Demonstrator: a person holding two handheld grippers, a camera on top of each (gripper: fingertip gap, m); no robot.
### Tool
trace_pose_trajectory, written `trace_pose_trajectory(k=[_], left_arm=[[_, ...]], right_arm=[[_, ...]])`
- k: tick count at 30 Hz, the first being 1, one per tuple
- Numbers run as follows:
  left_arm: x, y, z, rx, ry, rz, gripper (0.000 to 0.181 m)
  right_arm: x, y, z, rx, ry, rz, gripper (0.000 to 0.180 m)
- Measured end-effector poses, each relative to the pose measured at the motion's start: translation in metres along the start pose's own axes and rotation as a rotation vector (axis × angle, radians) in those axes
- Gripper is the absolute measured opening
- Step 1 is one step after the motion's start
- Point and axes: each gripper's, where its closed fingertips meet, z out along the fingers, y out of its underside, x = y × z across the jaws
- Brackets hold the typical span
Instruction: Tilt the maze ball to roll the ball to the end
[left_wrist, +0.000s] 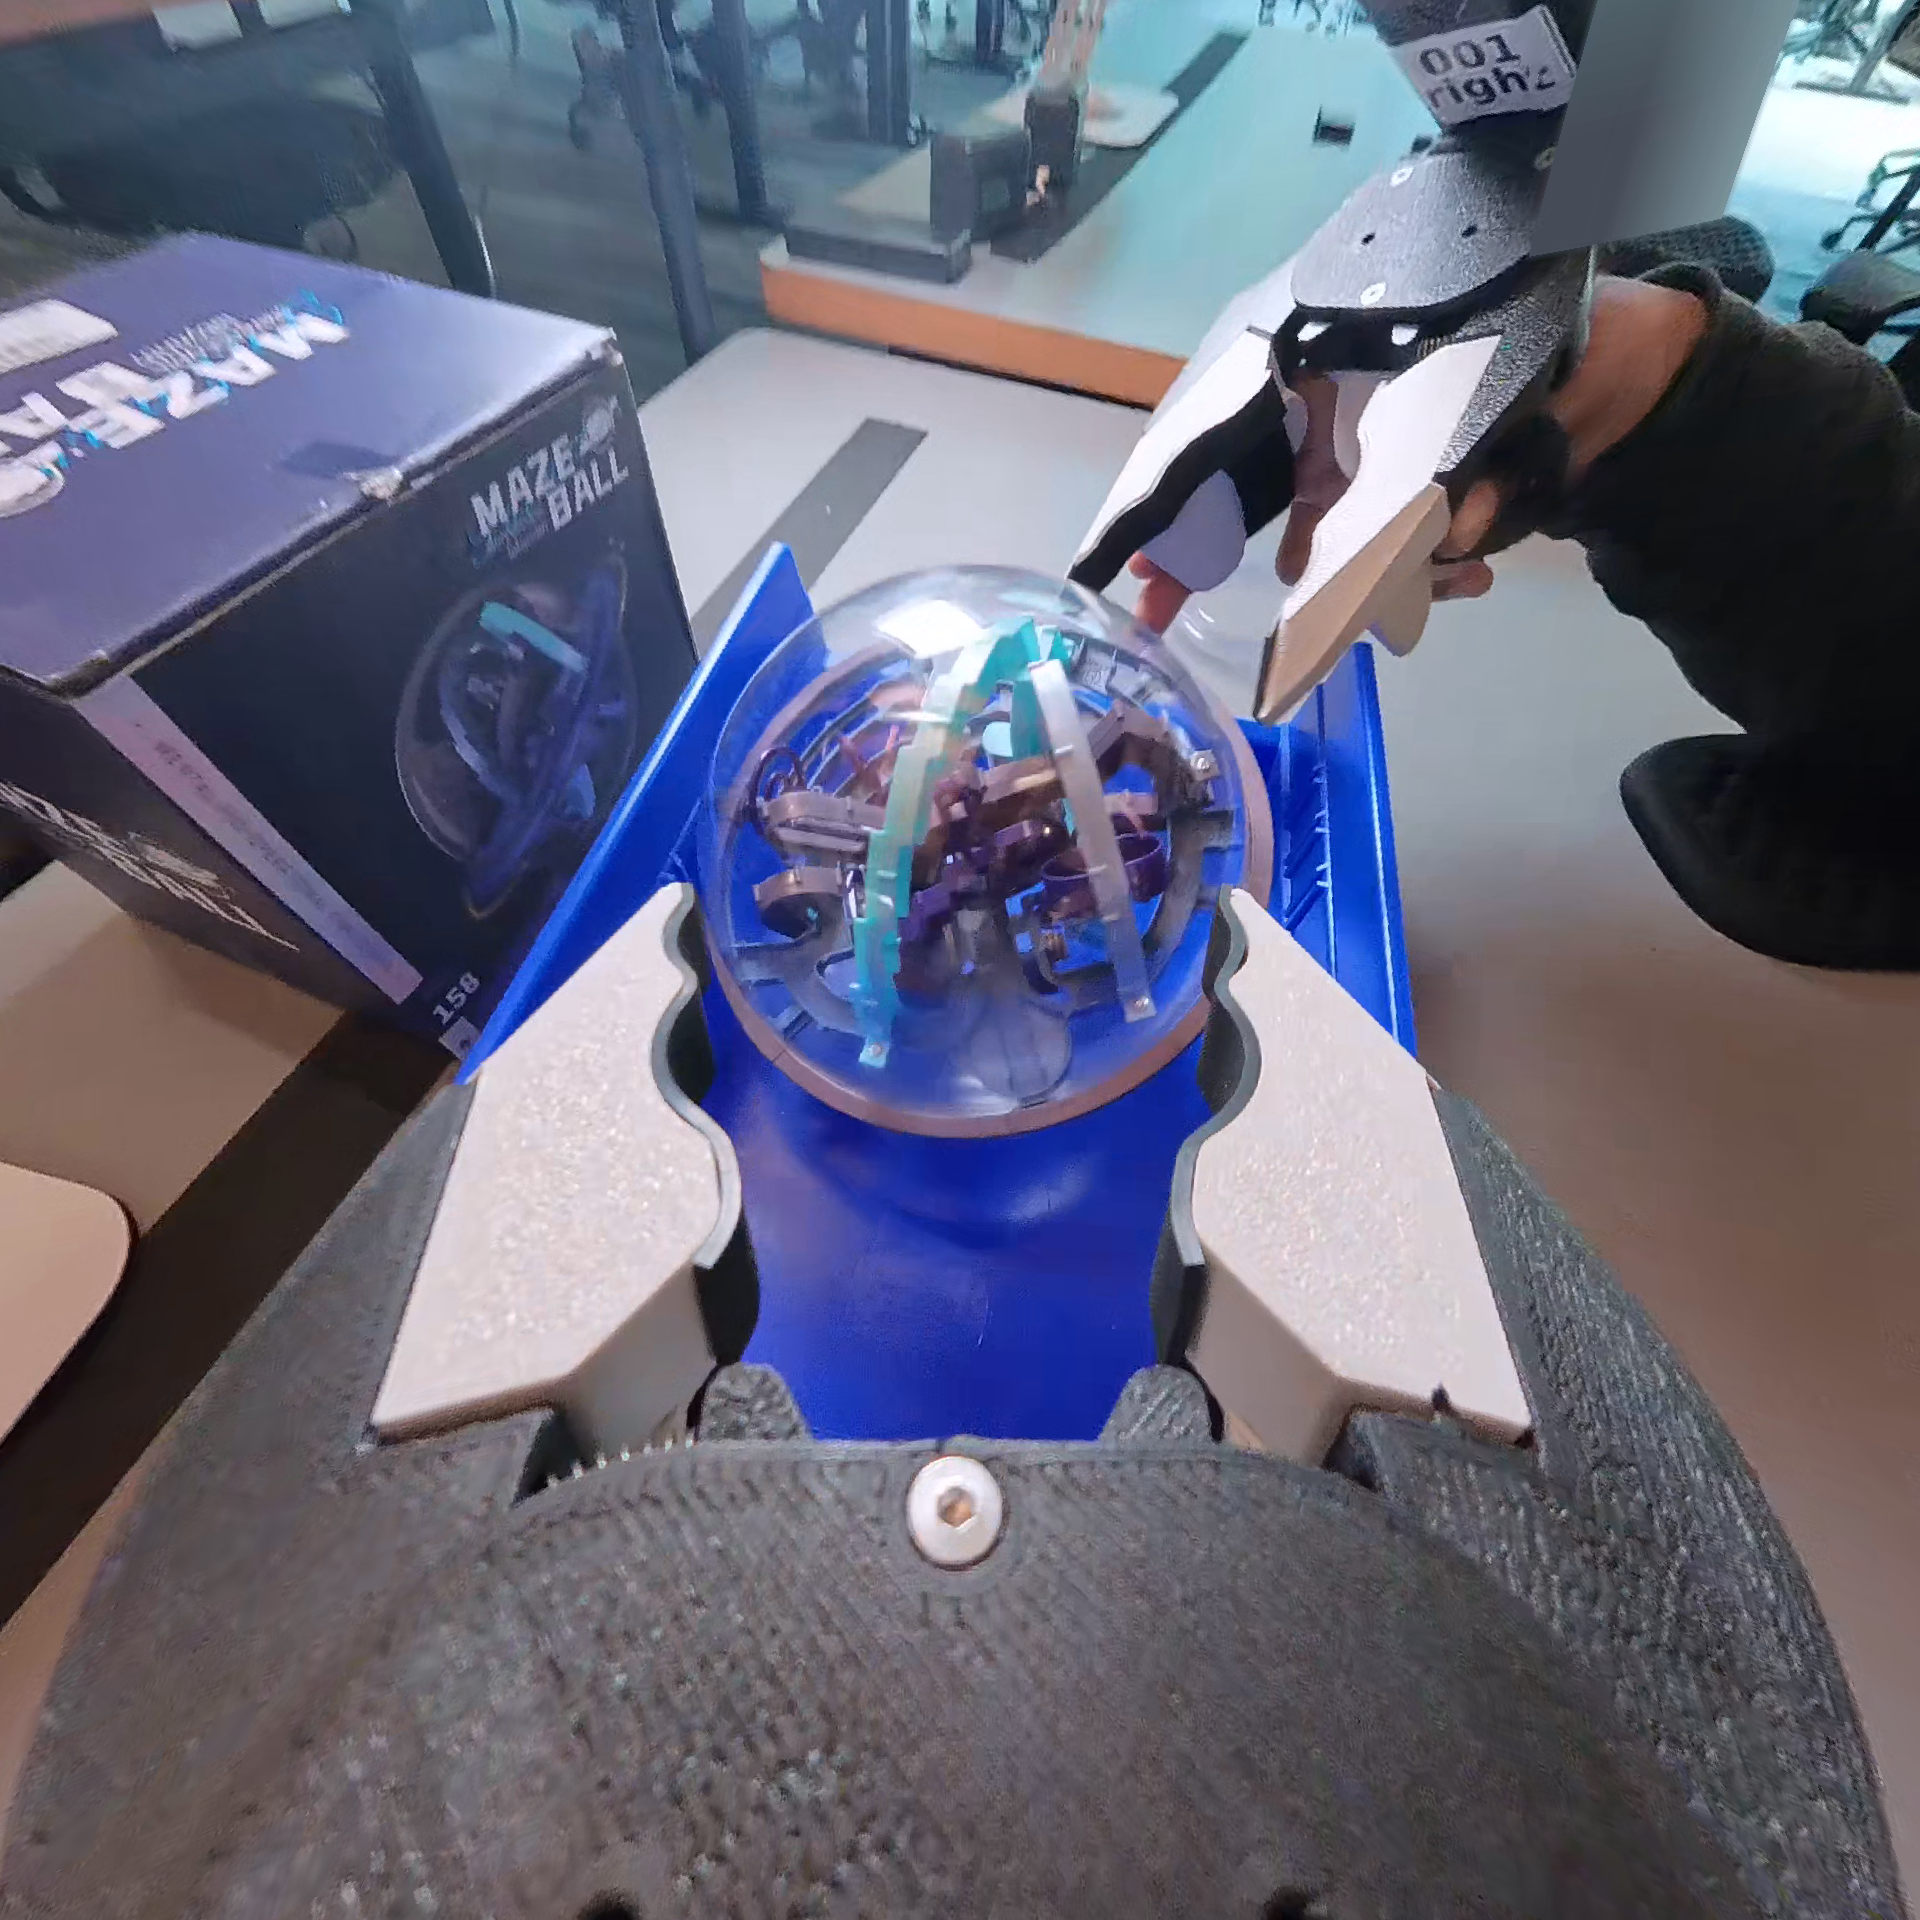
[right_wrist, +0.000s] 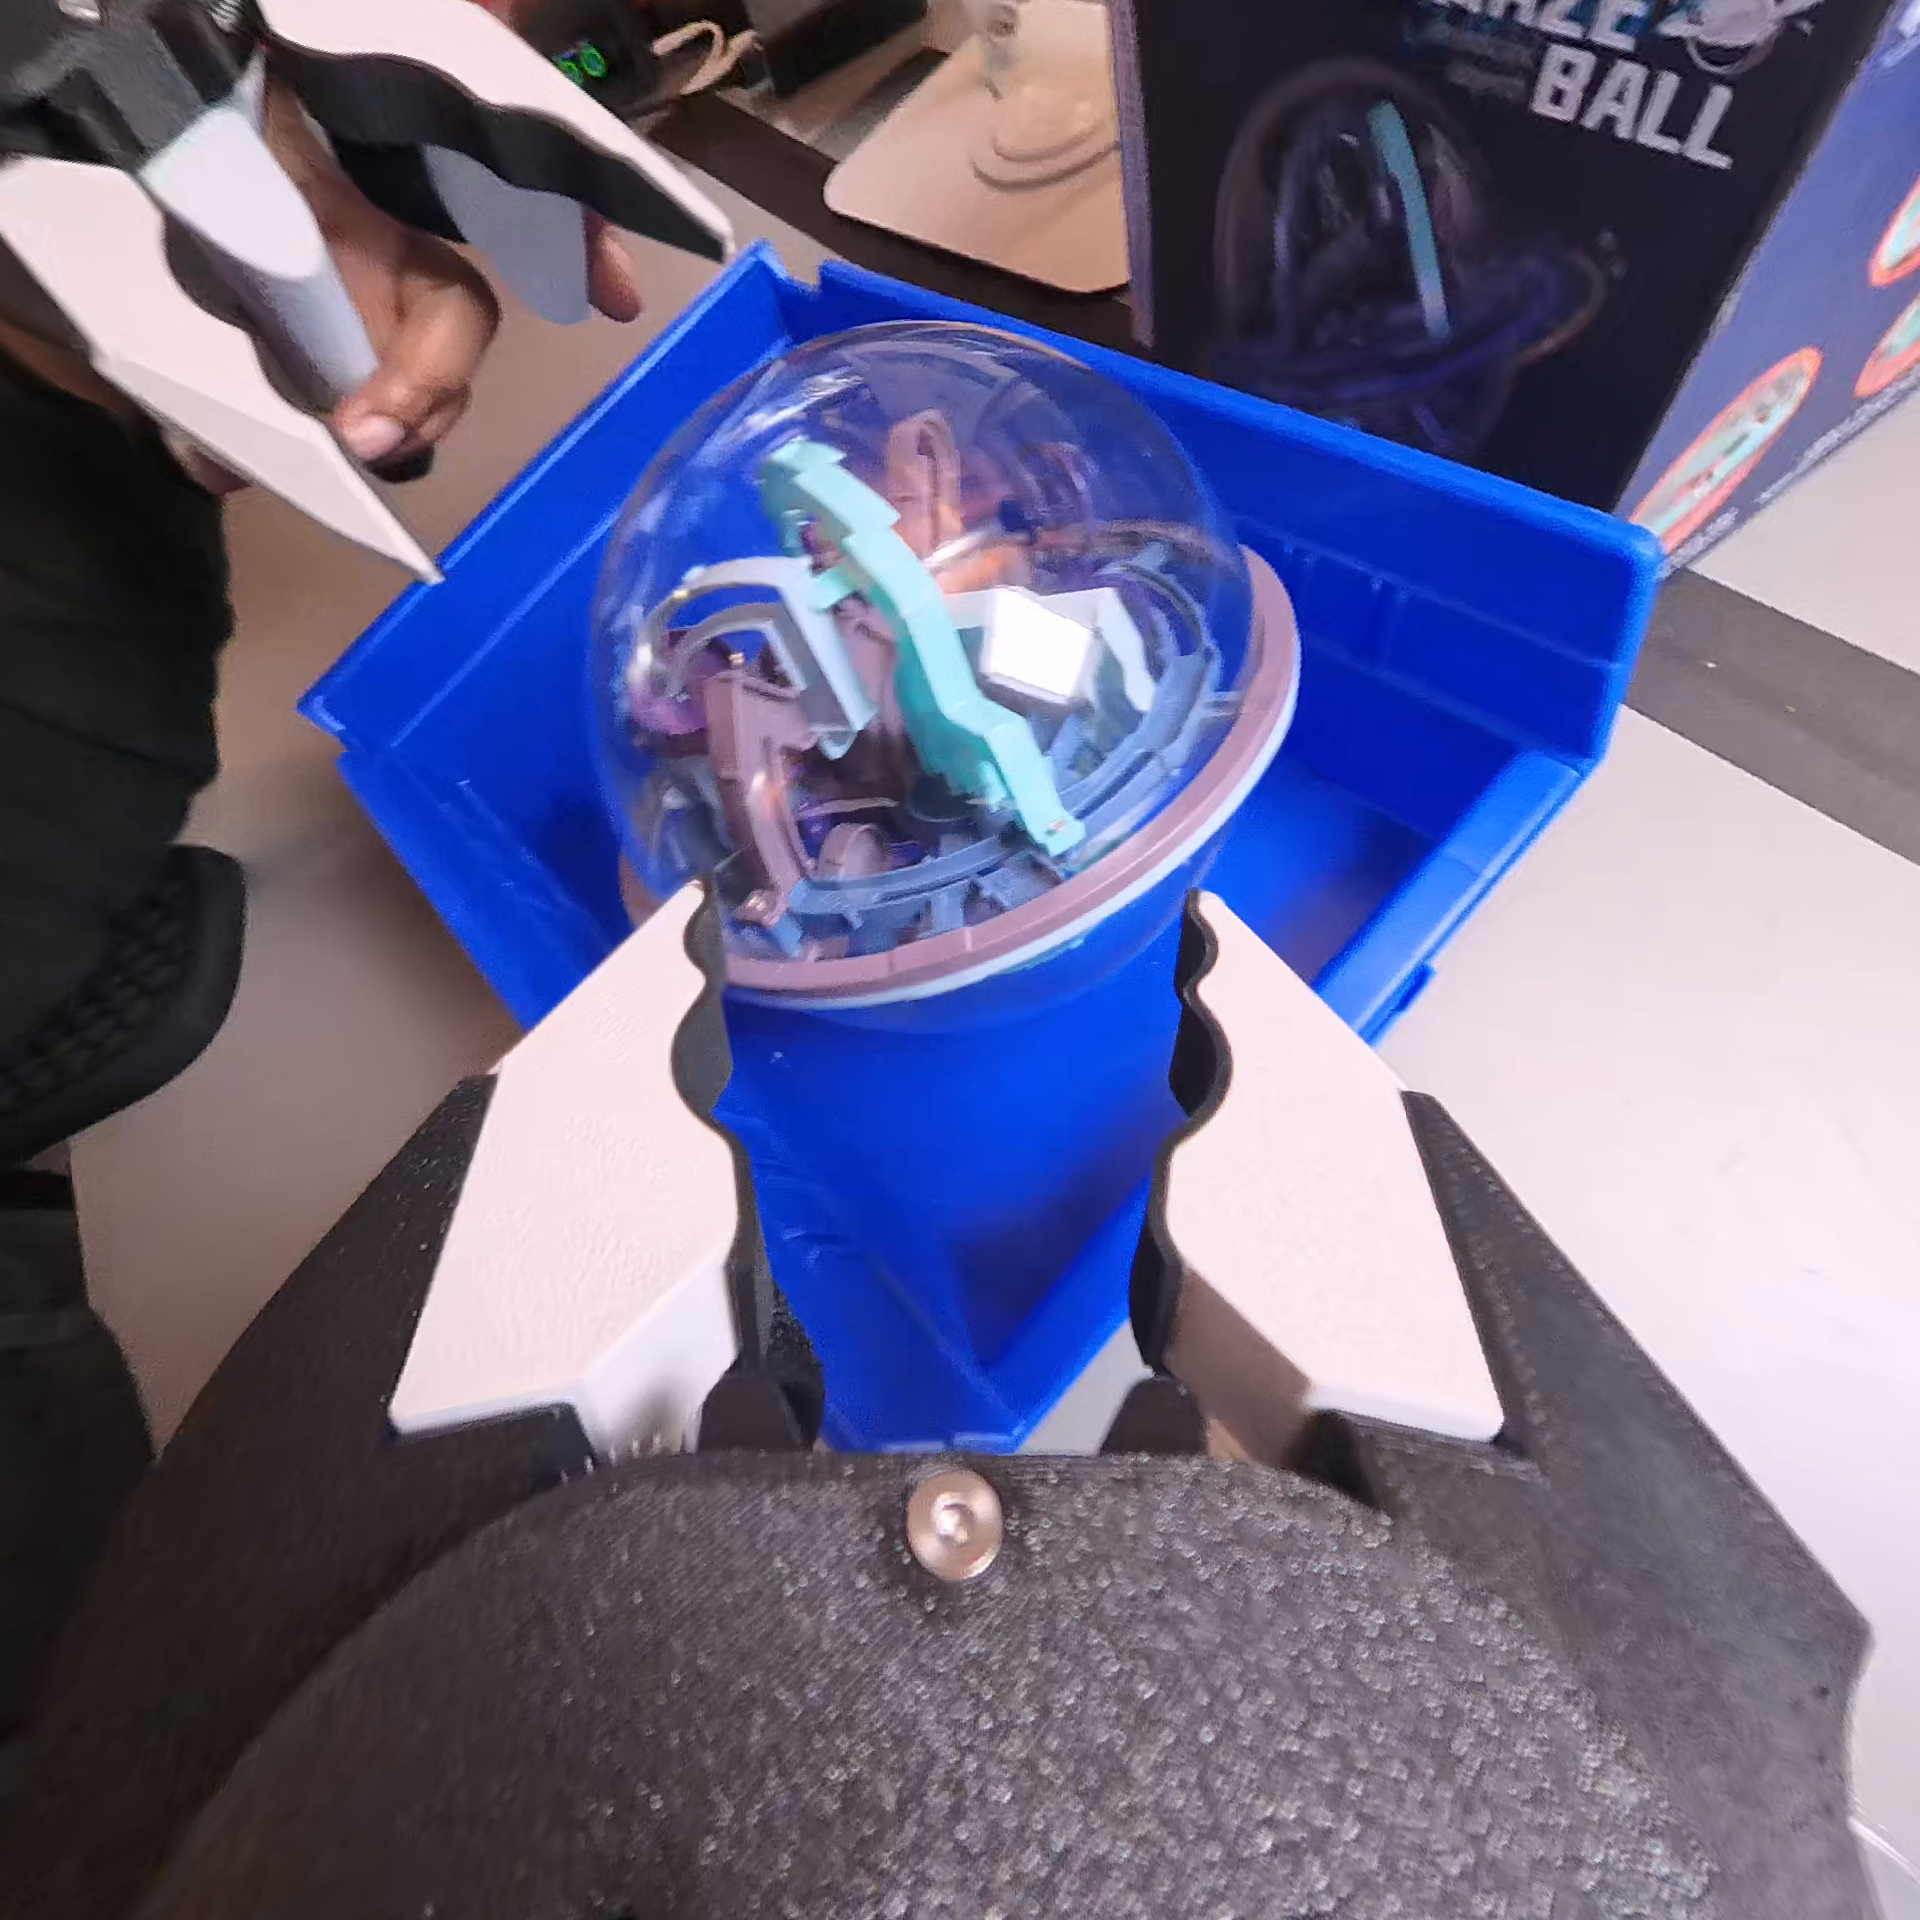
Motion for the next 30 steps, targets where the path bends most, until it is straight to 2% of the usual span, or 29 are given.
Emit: trace_pose_trajectory(k=[3,6,11,15,17,21,22,26,28,30], left_arm=[[-0.004,0.005,0.006,-0.085,0.048,-0.039,0.100],[-0.005,0.008,0.011,-0.152,0.115,-0.092,0.104],[-0.010,0.013,0.026,-0.241,0.171,-0.127,0.109],[-0.013,0.032,0.039,-0.381,0.185,-0.137,0.118],[-0.010,0.045,0.044,-0.467,0.203,-0.156,0.122],[0.007,0.075,0.056,-0.627,0.284,-0.202,0.132],[0.015,0.076,0.057,-0.653,0.328,-0.218,0.129],[0.015,0.074,0.059,-0.638,0.296,-0.152,0.124],[0.012,0.063,0.057,-0.565,0.248,-0.113,0.124],[0.013,0.040,0.053,-0.437,0.220,-0.090,0.124]], right_arm=[[0.006,0.000,0.003,0.012,-0.053,0.047,0.083],[0.013,0.001,-0.002,0.047,-0.098,0.045,0.072],[0.041,0.003,-0.013,0.121,-0.068,0.117,0.057],[0.029,0.010,-0.015,0.097,-0.165,0.109,0.065],[0.022,0.015,-0.013,0.061,-0.194,0.092,0.075],[0.016,0.023,-0.003,0.018,-0.238,0.108,0.086],[0.016,0.023,-0.003,0.019,-0.236,0.102,0.085],[0.015,0.015,-0.006,0.070,-0.188,0.028,0.080],[0.010,-0.002,-0.015,0.172,-0.207,0.017,0.066],[-0.005,-0.026,-0.032,0.301,-0.281,0.016,0.062]])
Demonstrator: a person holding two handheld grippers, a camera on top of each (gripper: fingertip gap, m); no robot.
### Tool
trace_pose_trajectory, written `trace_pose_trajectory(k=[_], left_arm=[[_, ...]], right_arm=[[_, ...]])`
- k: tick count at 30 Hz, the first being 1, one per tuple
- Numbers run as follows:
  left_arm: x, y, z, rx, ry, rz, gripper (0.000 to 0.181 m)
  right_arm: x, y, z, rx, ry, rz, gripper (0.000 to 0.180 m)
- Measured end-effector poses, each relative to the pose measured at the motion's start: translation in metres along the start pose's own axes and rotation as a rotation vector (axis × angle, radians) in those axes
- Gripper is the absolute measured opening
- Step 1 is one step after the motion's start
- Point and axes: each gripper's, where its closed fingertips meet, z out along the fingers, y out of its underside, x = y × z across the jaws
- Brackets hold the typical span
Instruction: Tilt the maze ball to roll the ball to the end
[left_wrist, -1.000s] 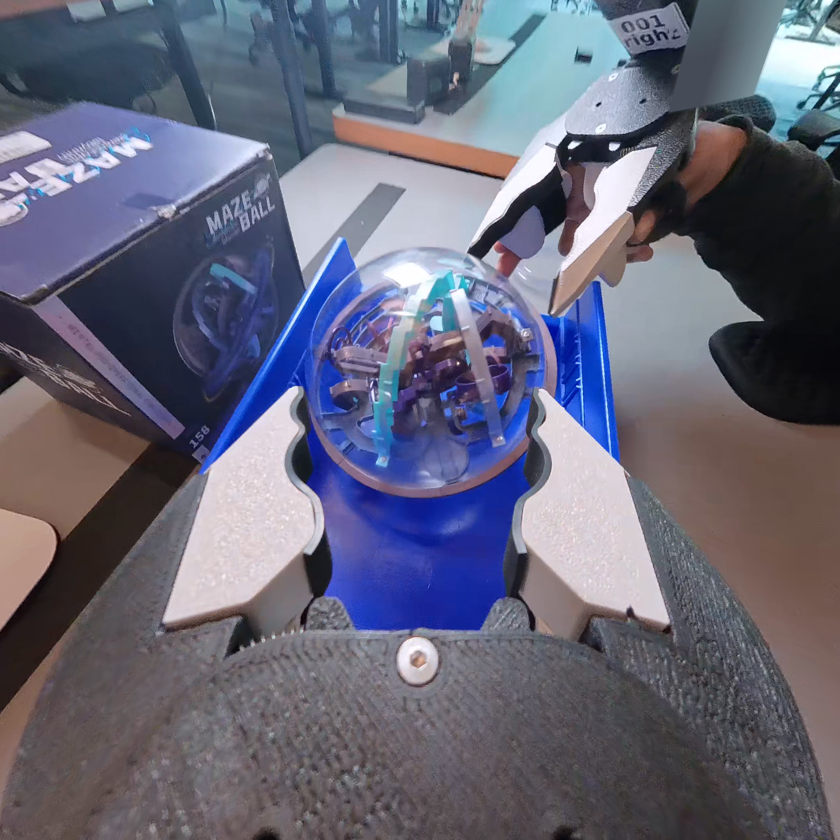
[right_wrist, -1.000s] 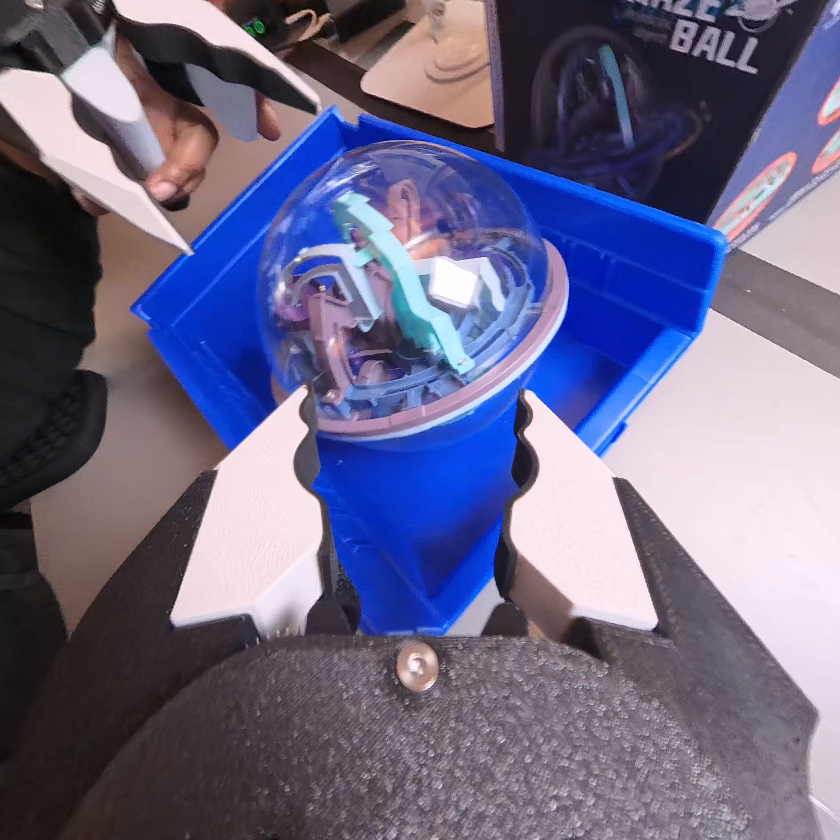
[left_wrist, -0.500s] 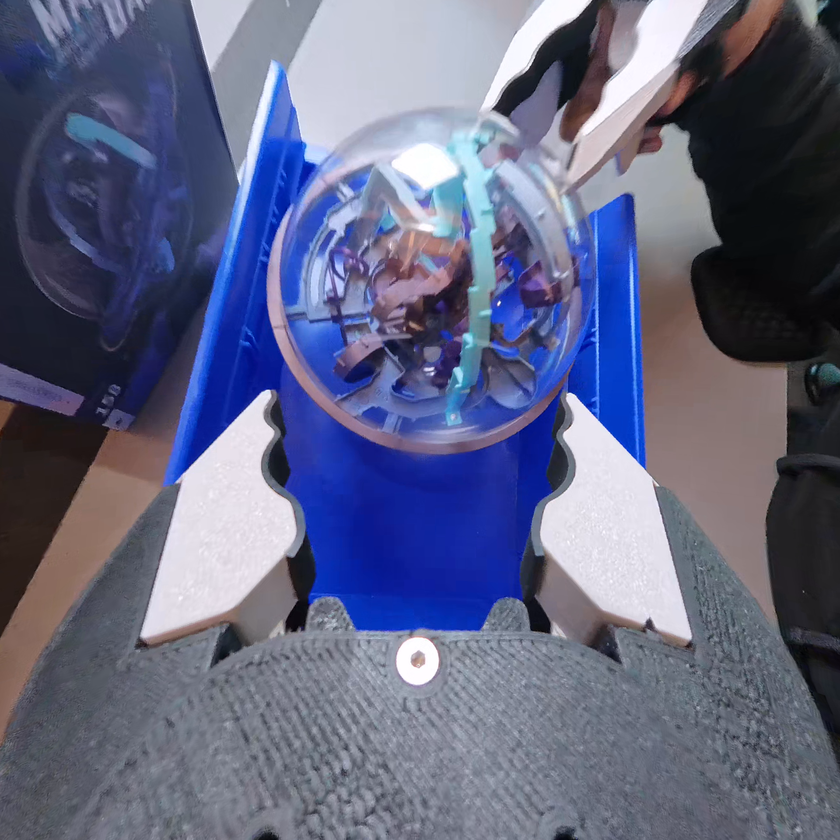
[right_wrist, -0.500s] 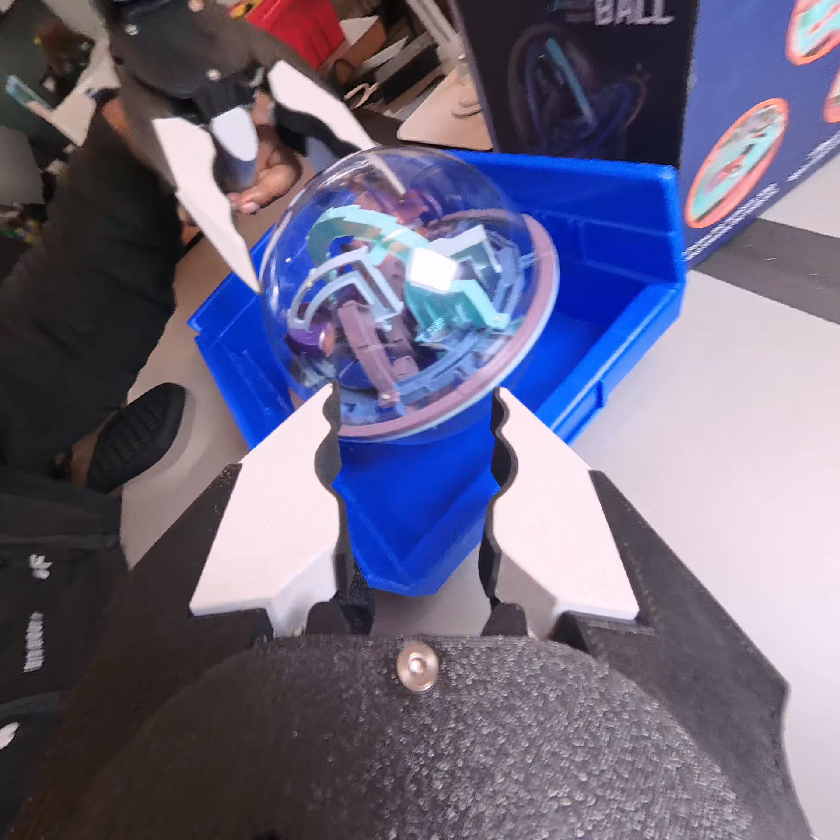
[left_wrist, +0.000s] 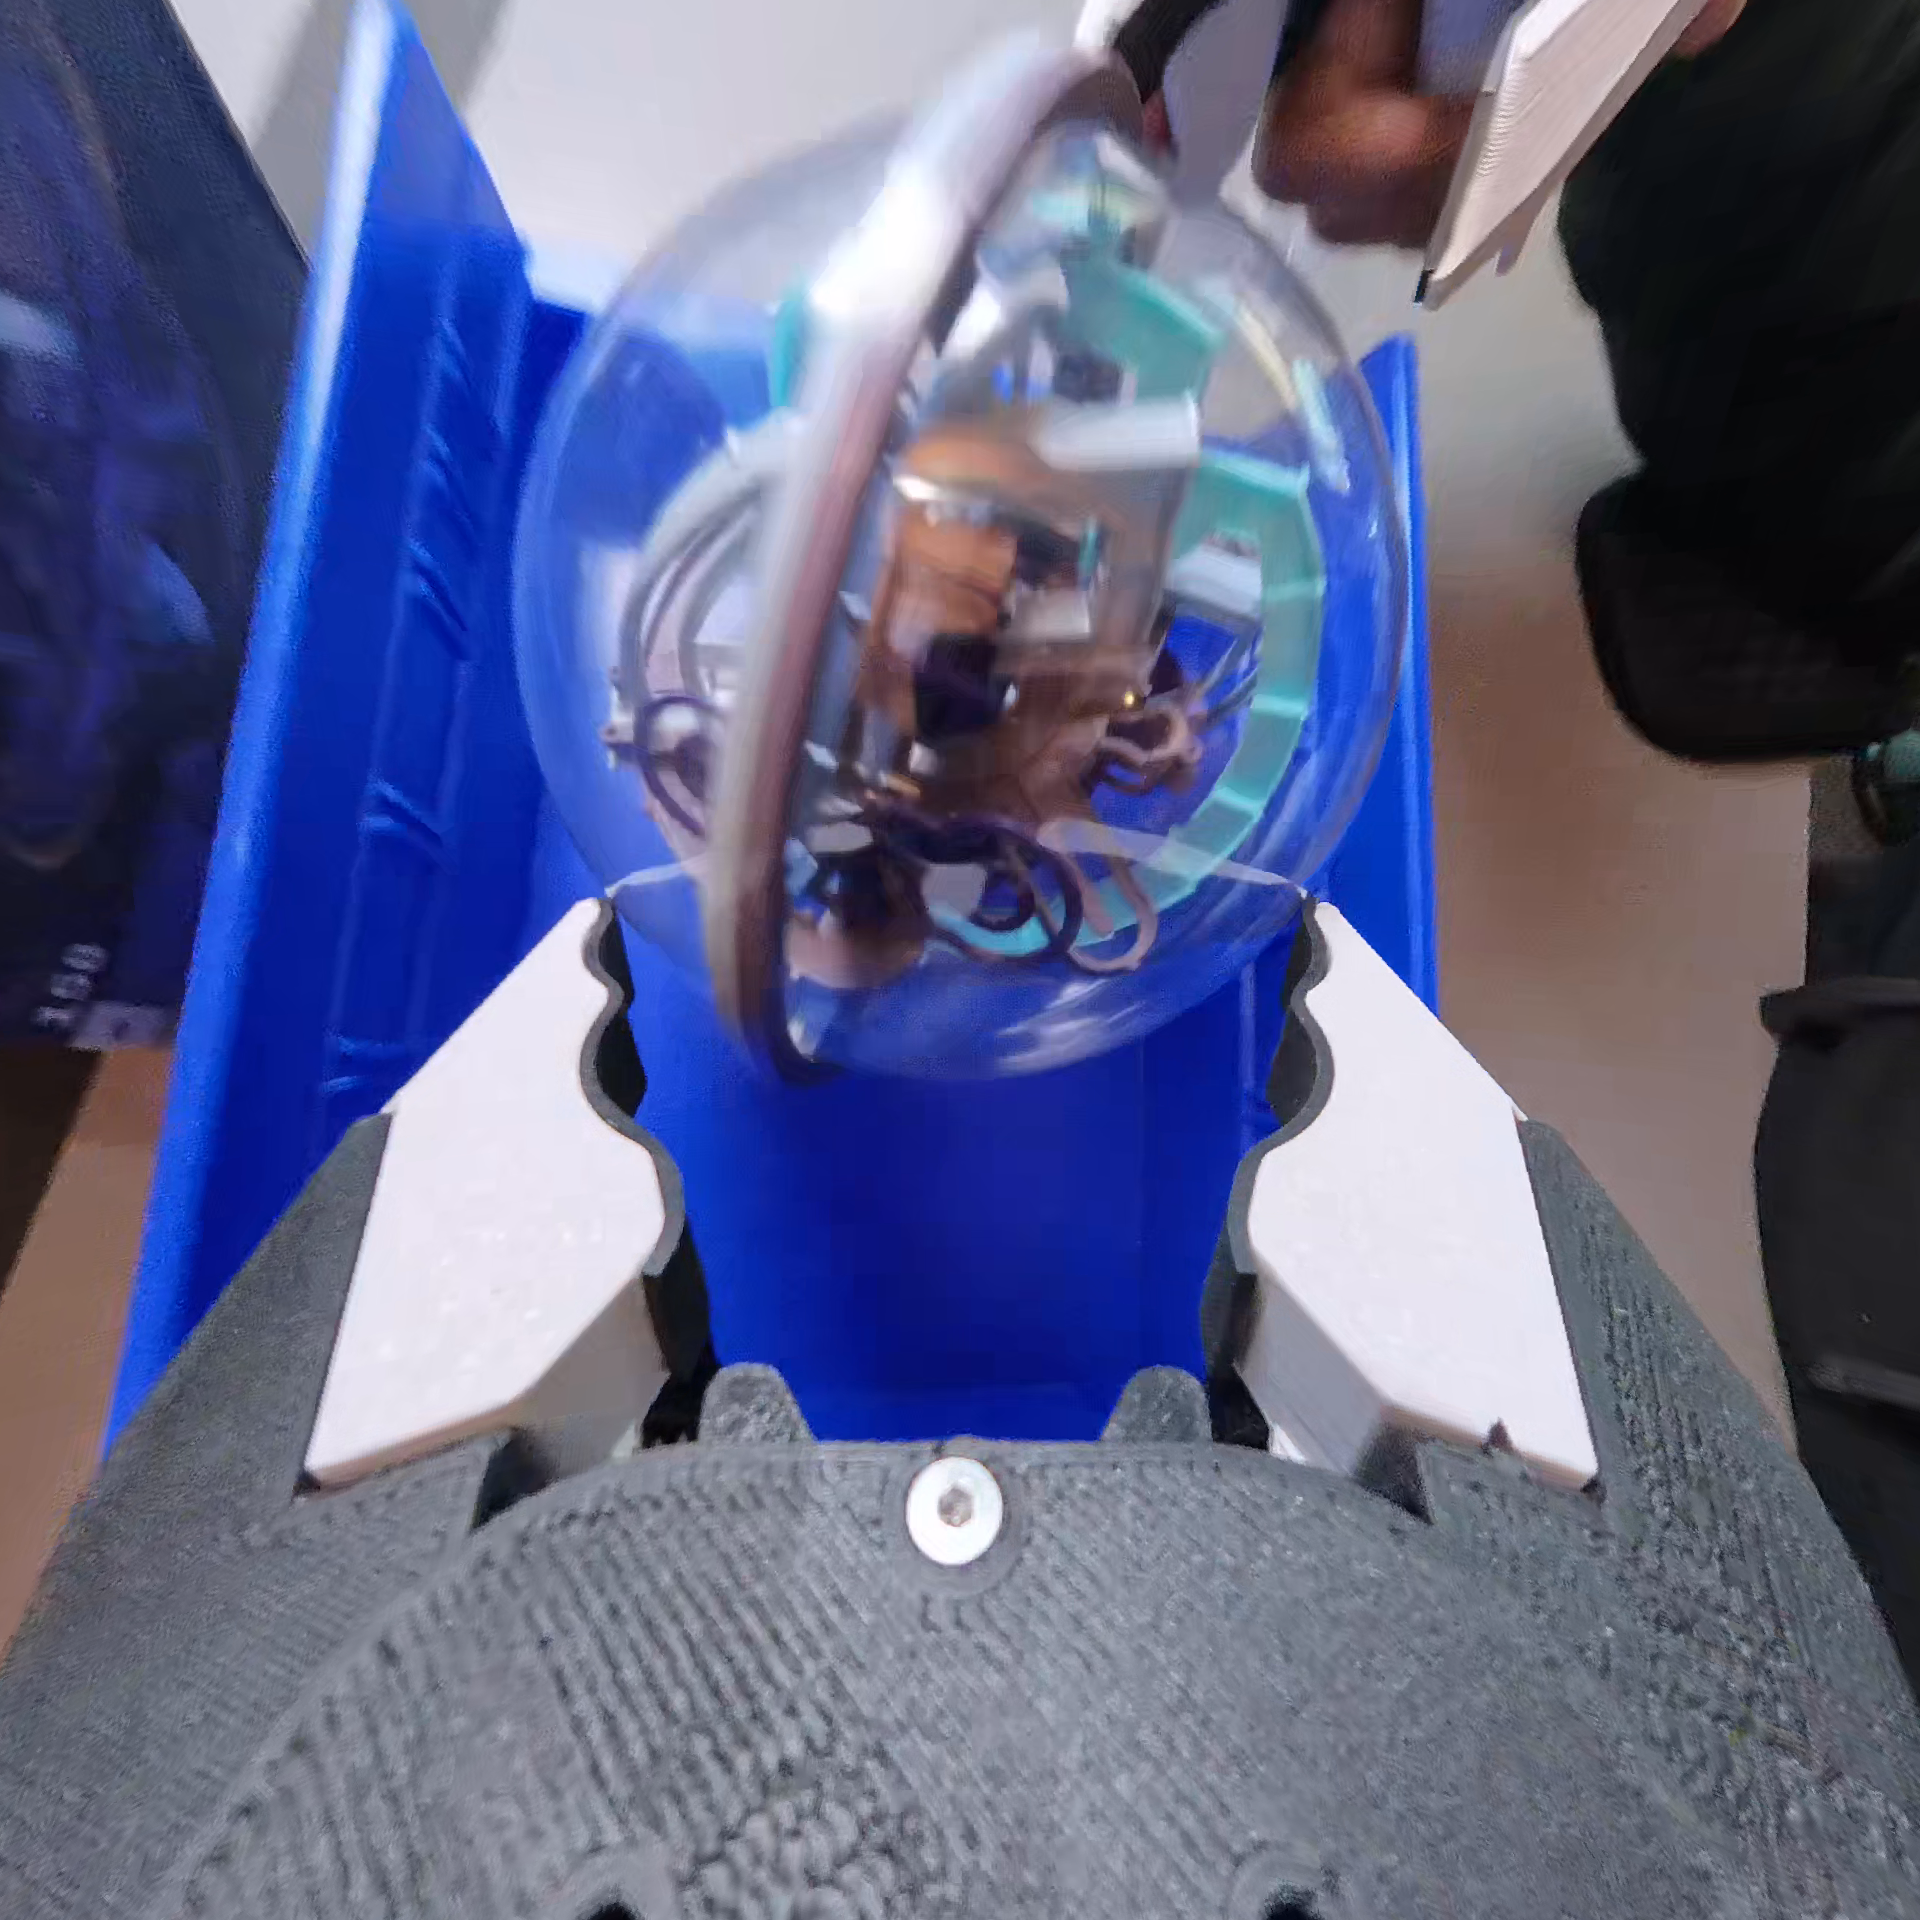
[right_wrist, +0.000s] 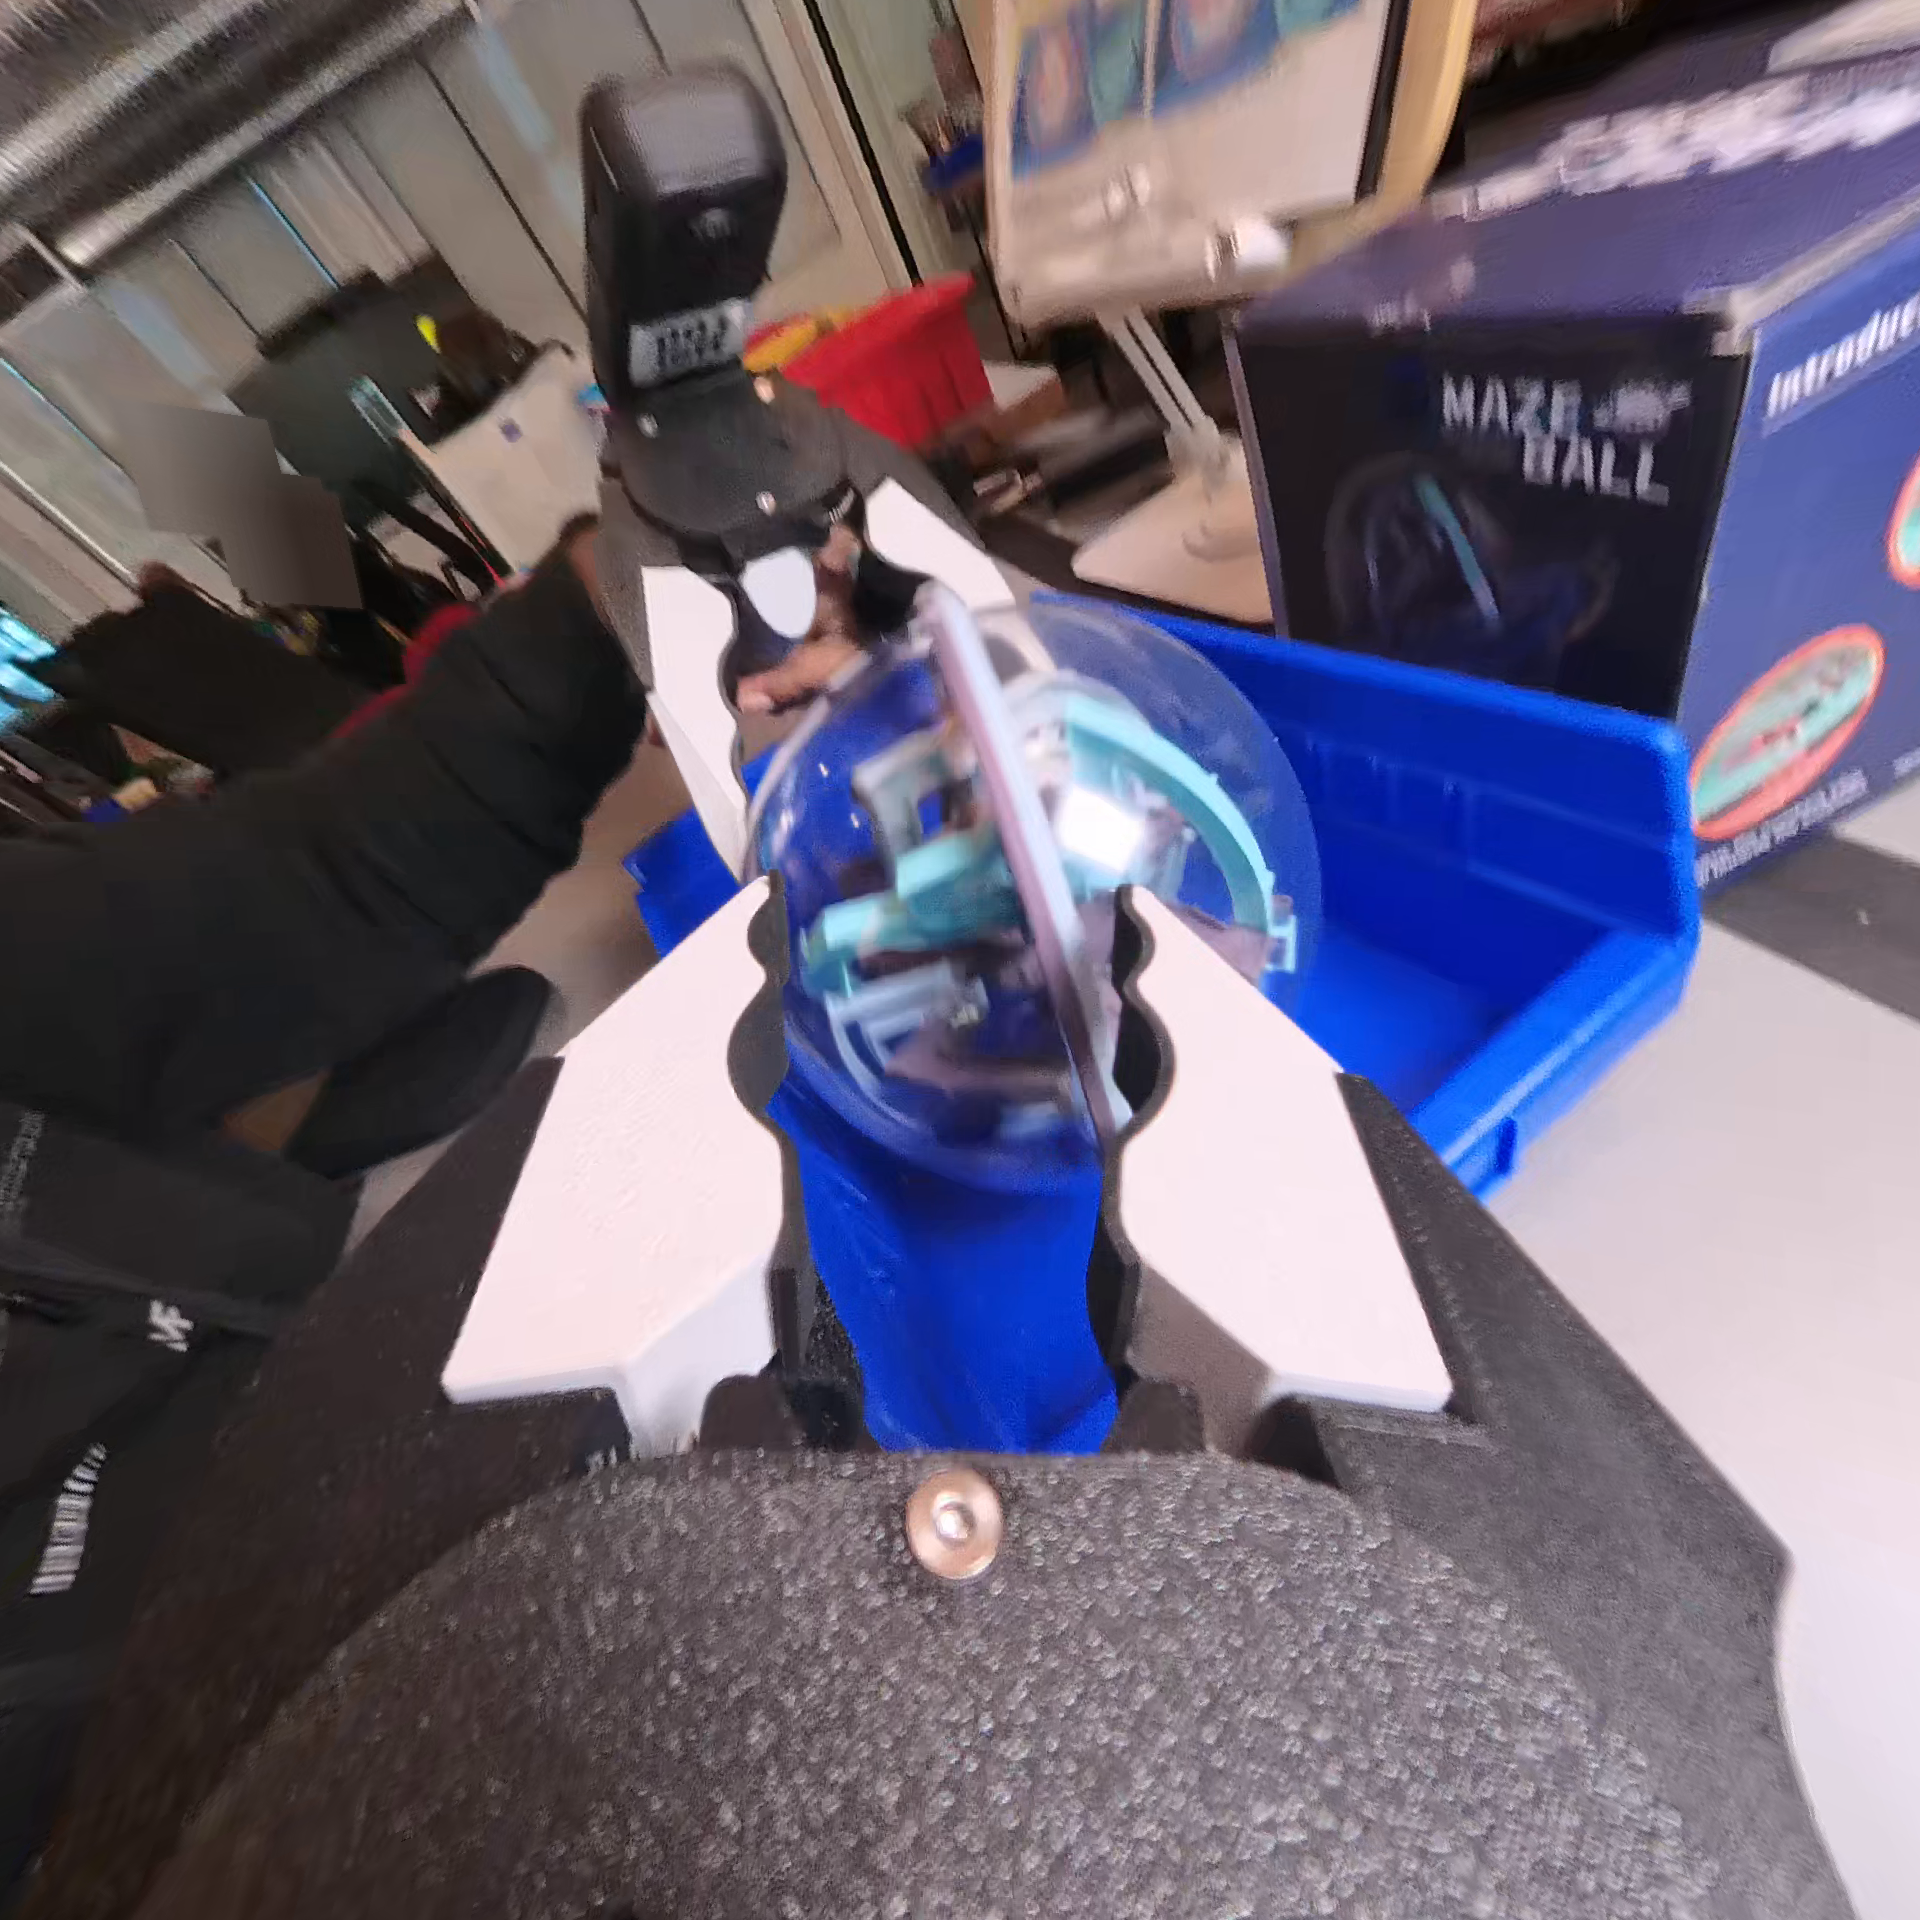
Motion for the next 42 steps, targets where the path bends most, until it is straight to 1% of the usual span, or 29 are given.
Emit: trace_pose_trajectory(k=[1,2,3,4,5,6,7,9,11,13,15,17,21,24,27,29,31,34,36,38,41,42], left_arm=[[0.004,-0.009,-0.007,0.061,-0.008,0.014,0.120],[0.010,-0.020,-0.013,0.134,-0.003,0.024,0.109],[0.018,-0.033,-0.019,0.215,0.012,0.029,0.094],[0.021,-0.041,-0.022,0.266,0.008,0.025,0.088],[0.022,-0.044,-0.021,0.274,-0.005,0.024,0.084],[0.022,-0.044,-0.019,0.260,-0.026,0.030,0.089],[0.020,-0.043,-0.018,0.249,-0.051,0.052,0.089],[0.022,-0.038,-0.015,0.216,-0.055,0.075,0.094],[0.021,-0.030,-0.013,0.175,-0.075,0.112,0.104],[0.021,-0.020,-0.011,0.134,-0.087,0.168,0.114],[0.014,-0.007,-0.005,0.047,-0.126,0.223,0.122],[0.007,0.003,0.005,-0.048,-0.168,0.295,0.128],[-0.002,0.003,0.027,-0.138,-0.191,0.413,0.134],[-0.004,-0.009,0.035,-0.118,-0.186,0.459,0.142],[-0.005,-0.015,0.036,-0.100,-0.170,0.428,0.141],[-0.006,-0.016,0.035,-0.064,-0.139,0.373,0.140],[-0.007,-0.016,0.033,-0.032,-0.111,0.312,0.136],[-0.009,-0.016,0.028,0.011,-0.069,0.207,0.128],[-0.011,-0.017,0.024,0.030,-0.042,0.127,0.122],[-0.013,-0.019,0.022,0.052,-0.019,0.052,0.118],[-0.016,-0.023,0.021,0.074,0.005,-0.039,0.117],[-0.017,-0.024,0.021,0.080,0.010,-0.061,0.117]], right_arm=[[-0.007,-0.009,-0.001,0.035,-0.014,-0.015,0.059],[-0.011,-0.013,0.001,0.041,-0.003,-0.039,0.059],[-0.009,-0.012,0.004,0.026,0.038,-0.078,0.058],[-0.007,-0.009,0.007,0.003,0.081,-0.127,0.060],[-0.007,-0.007,0.010,-0.005,0.094,-0.160,0.061],[-0.008,-0.007,0.011,-0.002,0.097,-0.169,0.061],[-0.007,-0.005,0.010,-0.009,0.101,-0.169,0.065],[-0.002,-0.003,0.004,-0.025,0.128,-0.200,0.068],[0.008,-0.001,-0.007,-0.045,0.186,-0.256,0.070],[0.013,0.008,-0.017,-0.102,0.198,-0.328,0.069],[0.021,0.020,-0.024,-0.167,0.210,-0.430,0.075],[0.028,0.033,-0.026,-0.224,0.200,-0.472,0.077],[0.037,0.054,-0.025,-0.306,0.186,-0.511,0.079],[0.039,0.060,-0.025,-0.331,0.181,-0.515,0.079],[0.043,0.058,-0.028,-0.300,0.185,-0.491,0.076],[0.042,0.052,-0.031,-0.256,0.165,-0.457,0.075],[0.036,0.047,-0.037,-0.224,0.128,-0.431,0.078],[0.032,0.049,-0.038,-0.234,0.111,-0.422,0.086],[0.036,0.055,-0.031,-0.264,0.133,-0.427,0.091],[0.045,0.059,-0.019,-0.278,0.178,-0.452,0.092],[0.056,0.057,-0.004,-0.247,0.227,-0.467,0.100],[0.056,0.056,-0.002,-0.233,0.222,-0.457,0.100]])
